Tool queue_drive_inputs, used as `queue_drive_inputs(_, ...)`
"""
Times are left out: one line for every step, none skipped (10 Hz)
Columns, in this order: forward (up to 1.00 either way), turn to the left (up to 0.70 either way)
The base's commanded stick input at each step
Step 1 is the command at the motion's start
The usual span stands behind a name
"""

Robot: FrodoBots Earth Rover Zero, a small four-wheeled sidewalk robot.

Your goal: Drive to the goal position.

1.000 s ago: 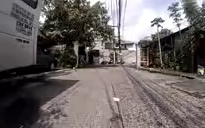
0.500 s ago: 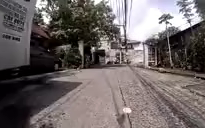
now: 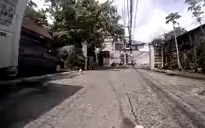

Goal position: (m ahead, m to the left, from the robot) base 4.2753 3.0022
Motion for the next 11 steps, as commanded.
queue_drive_inputs(0.70, 0.00)
queue_drive_inputs(0.70, 0.00)
queue_drive_inputs(0.70, 0.14)
queue_drive_inputs(0.70, 0.16)
queue_drive_inputs(0.70, 0.00)
queue_drive_inputs(0.70, 0.00)
queue_drive_inputs(0.70, 0.00)
queue_drive_inputs(0.70, 0.00)
queue_drive_inputs(0.70, 0.00)
queue_drive_inputs(0.70, 0.00)
queue_drive_inputs(0.70, 0.13)
